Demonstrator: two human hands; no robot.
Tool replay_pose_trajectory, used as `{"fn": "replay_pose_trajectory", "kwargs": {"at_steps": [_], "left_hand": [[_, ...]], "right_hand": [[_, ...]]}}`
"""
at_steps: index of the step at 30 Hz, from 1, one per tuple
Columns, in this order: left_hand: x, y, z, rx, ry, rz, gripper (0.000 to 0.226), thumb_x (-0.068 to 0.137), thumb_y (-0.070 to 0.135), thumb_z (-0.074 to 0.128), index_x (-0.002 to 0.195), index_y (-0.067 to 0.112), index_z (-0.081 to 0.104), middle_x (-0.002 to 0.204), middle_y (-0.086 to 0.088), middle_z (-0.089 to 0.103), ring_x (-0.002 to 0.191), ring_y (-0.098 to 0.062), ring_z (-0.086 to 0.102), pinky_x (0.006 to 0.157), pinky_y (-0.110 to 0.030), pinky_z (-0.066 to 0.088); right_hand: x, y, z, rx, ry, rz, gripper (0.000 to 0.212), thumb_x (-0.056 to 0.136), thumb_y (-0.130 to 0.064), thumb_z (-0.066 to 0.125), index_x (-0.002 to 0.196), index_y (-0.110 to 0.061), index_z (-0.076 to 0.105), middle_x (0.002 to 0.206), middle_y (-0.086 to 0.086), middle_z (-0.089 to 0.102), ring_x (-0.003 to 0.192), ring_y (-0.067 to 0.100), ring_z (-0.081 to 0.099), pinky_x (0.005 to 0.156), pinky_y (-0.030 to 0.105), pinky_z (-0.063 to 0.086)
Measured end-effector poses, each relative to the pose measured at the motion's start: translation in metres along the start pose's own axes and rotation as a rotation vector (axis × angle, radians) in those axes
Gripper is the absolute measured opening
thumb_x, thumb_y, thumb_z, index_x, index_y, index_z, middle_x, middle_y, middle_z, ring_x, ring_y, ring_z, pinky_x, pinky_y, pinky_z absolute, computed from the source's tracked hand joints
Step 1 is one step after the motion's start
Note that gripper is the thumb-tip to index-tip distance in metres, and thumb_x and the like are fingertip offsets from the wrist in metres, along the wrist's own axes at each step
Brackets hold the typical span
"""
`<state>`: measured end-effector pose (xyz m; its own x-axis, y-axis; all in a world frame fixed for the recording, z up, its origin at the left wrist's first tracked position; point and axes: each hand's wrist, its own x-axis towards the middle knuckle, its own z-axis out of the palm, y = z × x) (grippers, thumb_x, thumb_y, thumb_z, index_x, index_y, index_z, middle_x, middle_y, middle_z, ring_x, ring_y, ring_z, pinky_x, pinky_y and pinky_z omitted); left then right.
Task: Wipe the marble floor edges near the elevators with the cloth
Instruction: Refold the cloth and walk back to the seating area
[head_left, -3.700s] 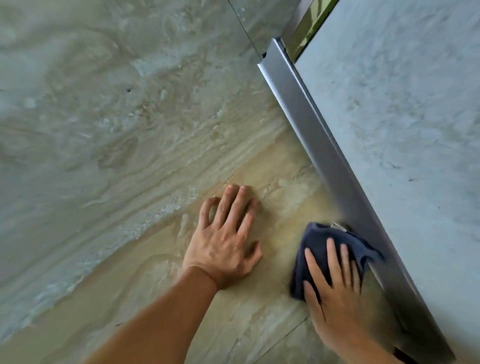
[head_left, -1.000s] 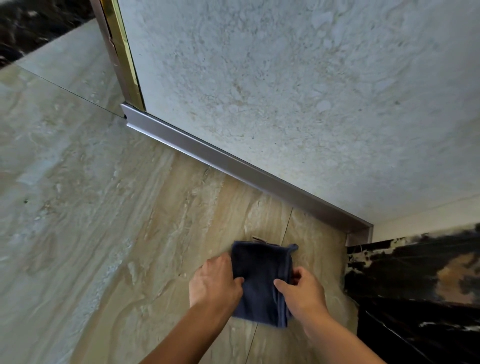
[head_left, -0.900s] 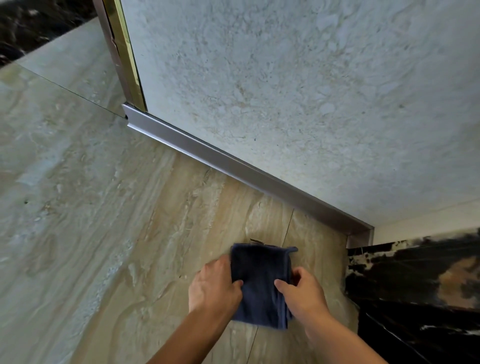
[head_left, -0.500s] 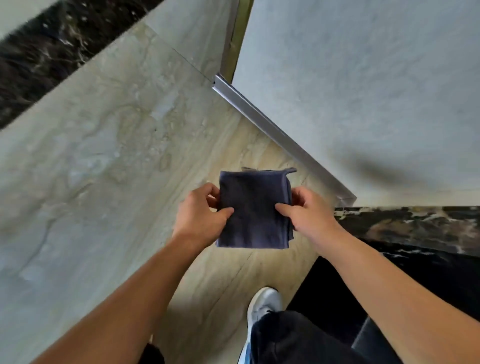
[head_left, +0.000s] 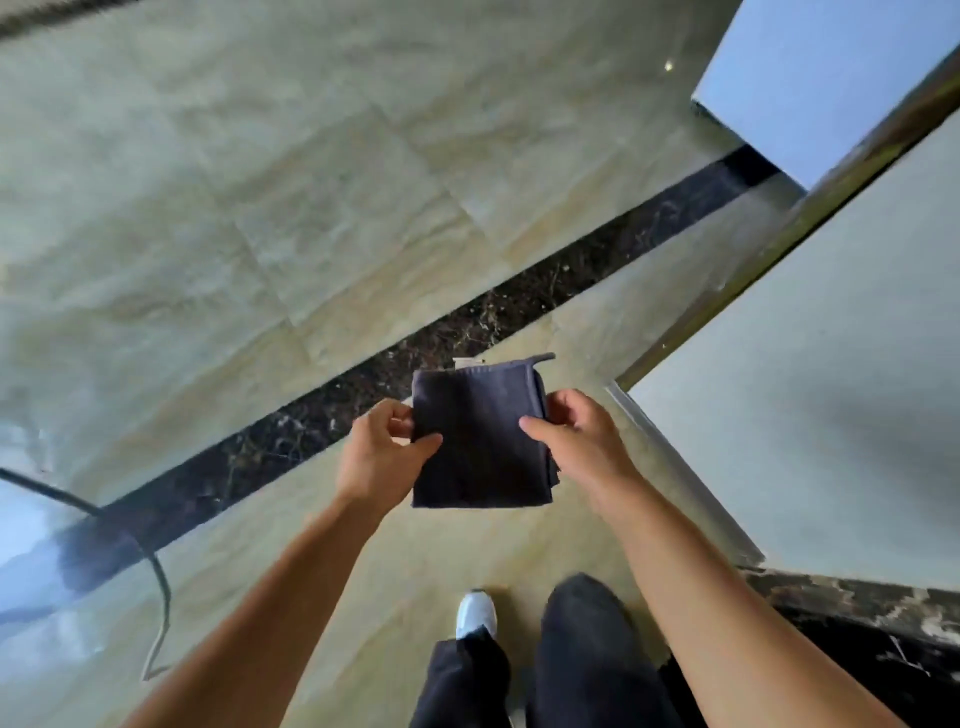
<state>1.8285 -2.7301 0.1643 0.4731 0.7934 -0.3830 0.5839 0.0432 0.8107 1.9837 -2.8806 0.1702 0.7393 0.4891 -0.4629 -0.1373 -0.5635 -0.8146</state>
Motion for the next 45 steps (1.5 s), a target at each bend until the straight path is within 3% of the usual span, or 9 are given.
{"fn": "replay_pose_trajectory", "kwargs": {"at_steps": [5,10,15,19,23,30,34,39,45], "left_hand": [[0.005,0.042,-0.112,-0.180,0.134,0.074,0.029,0.074,0.004,0.081,0.070,0.021,0.057,0.071,0.000,0.059,0.060,-0.016,0.055,0.051,-0.025,0.043],[0.039,0.066,-0.207,-0.345,0.233,0.106,0.026,0.077,-0.006,0.076,0.072,0.013,0.059,0.074,-0.012,0.058,0.069,-0.024,0.054,0.065,-0.035,0.042],[0.107,0.073,-0.292,-0.384,0.322,0.120,0.017,0.081,-0.001,0.074,0.080,0.008,0.060,0.072,-0.005,0.064,0.064,-0.022,0.059,0.059,-0.029,0.042],[0.168,0.077,-0.364,-0.401,0.395,0.114,0.014,0.081,0.002,0.074,0.084,0.004,0.061,0.074,-0.004,0.066,0.068,-0.023,0.062,0.064,-0.036,0.045],[0.230,0.064,-0.488,-0.480,0.578,0.062,0.014,0.082,0.003,0.074,0.084,0.005,0.061,0.078,-0.009,0.067,0.072,-0.026,0.064,0.065,-0.037,0.048],[0.276,-0.007,-0.667,-0.729,0.785,-0.073,0.020,0.084,0.000,0.073,0.101,-0.003,0.062,0.093,-0.019,0.071,0.080,-0.029,0.067,0.065,-0.036,0.055],[0.320,-0.072,-0.767,-0.831,0.720,-0.149,0.013,0.084,0.003,0.073,0.096,0.005,0.076,0.094,-0.016,0.076,0.072,-0.022,0.068,0.058,-0.028,0.057],[0.385,-0.138,-0.912,-0.931,0.638,-0.193,0.016,0.081,0.007,0.075,0.092,0.017,0.081,0.088,-0.009,0.074,0.078,-0.022,0.063,0.071,-0.031,0.050],[0.452,-0.187,-1.078,-1.072,0.587,-0.271,0.025,0.077,0.001,0.076,0.102,-0.005,0.074,0.087,-0.014,0.072,0.076,-0.024,0.064,0.065,-0.031,0.050]], "right_hand": [[-0.014,-0.105,0.051,0.087,-0.120,-0.127,0.012,0.077,-0.020,0.076,0.084,-0.019,0.066,0.079,-0.004,0.073,0.060,0.004,0.065,0.045,0.015,0.042],[0.008,-0.206,0.119,0.088,-0.209,-0.255,0.013,0.076,-0.017,0.077,0.081,-0.015,0.066,0.087,0.007,0.076,0.082,0.026,0.071,0.070,0.040,0.055],[0.053,-0.292,0.203,0.059,-0.329,-0.338,0.014,0.077,-0.022,0.076,0.084,-0.016,0.066,0.086,0.003,0.075,0.081,0.022,0.072,0.067,0.040,0.056],[0.098,-0.367,0.280,0.061,-0.370,-0.418,0.011,0.079,-0.018,0.076,0.082,-0.016,0.065,0.083,-0.001,0.073,0.075,0.015,0.069,0.063,0.028,0.050],[0.137,-0.476,0.419,0.034,-0.566,-0.479,0.011,0.079,-0.018,0.075,0.080,-0.018,0.064,0.075,-0.008,0.071,0.064,0.004,0.065,0.053,0.016,0.045],[0.132,-0.580,0.651,-0.067,-0.883,-0.498,0.013,0.081,-0.012,0.074,0.079,-0.015,0.062,0.076,-0.004,0.067,0.064,0.012,0.061,0.049,0.022,0.043],[0.133,-0.620,0.789,-0.128,-0.938,-0.528,0.011,0.080,-0.010,0.075,0.083,-0.011,0.064,0.076,-0.002,0.067,0.065,0.011,0.060,0.050,0.023,0.044],[0.126,-0.685,0.952,-0.169,-0.950,-0.522,0.012,0.080,-0.008,0.075,0.087,-0.006,0.065,0.081,0.003,0.067,0.072,0.016,0.061,0.056,0.027,0.043],[0.122,-0.766,1.117,-0.193,-0.978,-0.492,0.008,0.081,-0.005,0.073,0.086,-0.006,0.067,0.079,0.003,0.070,0.070,0.016,0.063,0.057,0.030,0.047]]}}
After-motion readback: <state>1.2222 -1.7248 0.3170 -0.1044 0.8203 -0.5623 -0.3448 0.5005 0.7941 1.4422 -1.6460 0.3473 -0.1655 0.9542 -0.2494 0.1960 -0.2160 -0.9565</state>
